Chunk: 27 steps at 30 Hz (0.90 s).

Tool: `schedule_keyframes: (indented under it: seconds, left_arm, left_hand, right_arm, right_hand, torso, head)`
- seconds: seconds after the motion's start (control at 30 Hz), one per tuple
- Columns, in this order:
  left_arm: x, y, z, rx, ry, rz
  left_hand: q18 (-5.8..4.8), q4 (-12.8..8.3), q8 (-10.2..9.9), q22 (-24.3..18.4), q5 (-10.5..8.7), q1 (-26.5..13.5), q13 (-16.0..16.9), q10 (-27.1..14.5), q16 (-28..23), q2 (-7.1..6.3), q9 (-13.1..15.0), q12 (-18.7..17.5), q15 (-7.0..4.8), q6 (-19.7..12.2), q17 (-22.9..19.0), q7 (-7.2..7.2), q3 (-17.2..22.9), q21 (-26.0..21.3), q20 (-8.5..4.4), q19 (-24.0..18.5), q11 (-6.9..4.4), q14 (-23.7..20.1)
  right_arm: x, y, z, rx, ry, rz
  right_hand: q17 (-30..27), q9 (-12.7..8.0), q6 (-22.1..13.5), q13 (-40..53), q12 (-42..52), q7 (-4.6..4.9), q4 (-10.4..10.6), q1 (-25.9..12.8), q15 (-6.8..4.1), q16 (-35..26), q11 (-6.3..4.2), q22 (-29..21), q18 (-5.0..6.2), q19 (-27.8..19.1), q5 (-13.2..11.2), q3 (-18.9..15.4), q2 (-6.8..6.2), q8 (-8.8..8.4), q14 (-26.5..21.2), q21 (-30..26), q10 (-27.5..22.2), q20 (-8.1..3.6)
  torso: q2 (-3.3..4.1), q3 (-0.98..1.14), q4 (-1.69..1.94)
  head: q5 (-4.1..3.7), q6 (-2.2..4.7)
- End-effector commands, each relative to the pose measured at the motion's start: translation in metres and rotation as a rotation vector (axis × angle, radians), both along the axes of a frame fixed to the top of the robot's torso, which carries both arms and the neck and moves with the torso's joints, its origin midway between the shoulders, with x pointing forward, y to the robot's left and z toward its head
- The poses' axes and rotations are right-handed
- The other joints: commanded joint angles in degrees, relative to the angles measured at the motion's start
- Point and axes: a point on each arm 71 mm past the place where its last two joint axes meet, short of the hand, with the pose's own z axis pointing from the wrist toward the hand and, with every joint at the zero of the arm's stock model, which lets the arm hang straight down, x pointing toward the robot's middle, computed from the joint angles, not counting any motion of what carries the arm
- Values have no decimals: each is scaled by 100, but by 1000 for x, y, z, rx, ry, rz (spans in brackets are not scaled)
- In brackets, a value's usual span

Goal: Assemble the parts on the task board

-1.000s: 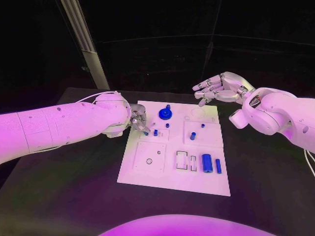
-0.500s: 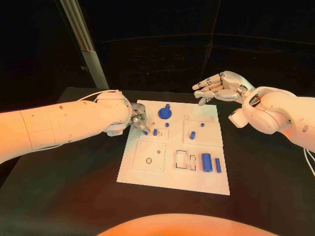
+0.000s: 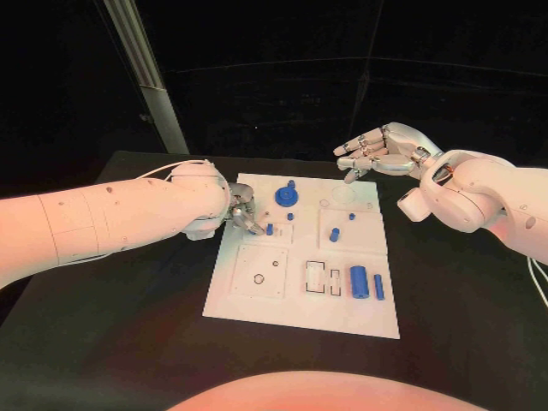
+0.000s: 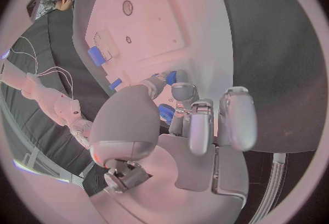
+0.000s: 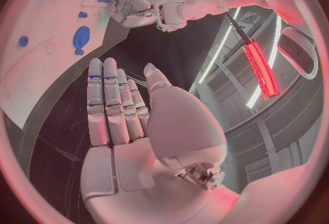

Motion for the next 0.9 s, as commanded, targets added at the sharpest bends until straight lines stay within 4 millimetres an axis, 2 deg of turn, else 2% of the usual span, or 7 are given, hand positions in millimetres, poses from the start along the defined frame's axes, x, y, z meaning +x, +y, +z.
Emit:
schedule_keyframes:
  seconds: [0.03, 0.57, 0.73, 0.9]
  left_arm:
    - [-2, -2, -2, 8, 20, -11]
    - [3, 0, -2, -6, 5, 21]
    - [5, 2, -3, -3, 14, 30]
    - [5, 5, -3, -9, 23, 41]
  left_hand:
    - [10, 58, 44, 19, 39, -117, 63, 74, 18, 6, 2, 64, -47, 65, 1509, 4, -24, 34, -30, 75, 4, 616]
    - [13, 203, 58, 14, 40, -366, 61, 86, 18, 17, 12, 68, -61, 77, 1509, -2, -79, 24, -49, 74, -5, 616]
    - [19, 309, 40, -15, 38, -512, -13, 33, 18, -6, 8, 13, -55, 34, 1509, 20, -135, -5, -49, 62, 11, 616]
    - [30, 361, -29, -64, 38, -563, -242, -125, 18, -41, -13, -156, -35, -110, 1509, 68, -161, -53, -38, 39, 48, 616]
  right_arm:
    - [0, 1, 2, 9, -4, 9]
    - [0, 2, 2, 9, -3, 10]
    - [0, 2, 1, 9, -2, 10]
    - [0, 1, 1, 8, -1, 10]
  right_hand:
    - [-5, -3, -30, -8, 35, 1, 38, -47, 41, -28, -1, -5, 69, 4, 22, 8, 0, 4, -1, -26, -57, 29]
    - [-7, -3, -31, -8, 38, 2, 41, -49, 42, -28, 0, -6, 69, 6, 24, 10, 1, 5, -2, -30, -59, 29]
    - [-7, -3, -31, -8, 38, 2, 41, -49, 42, -28, 0, -6, 69, 6, 24, 10, 1, 5, -2, -30, -59, 29]
    - [-7, -3, -31, -8, 38, 2, 41, -49, 42, -28, 0, -6, 69, 6, 24, 10, 1, 5, -2, -30, -59, 29]
  torso:
    - [0, 2, 1]
    - [-1, -1, -4]
    - [-2, -2, 0]
    - [-1, 0, 4]
  head:
    - [0, -6]
    - [-2, -3]
    - [-16, -1]
    - [-22, -9]
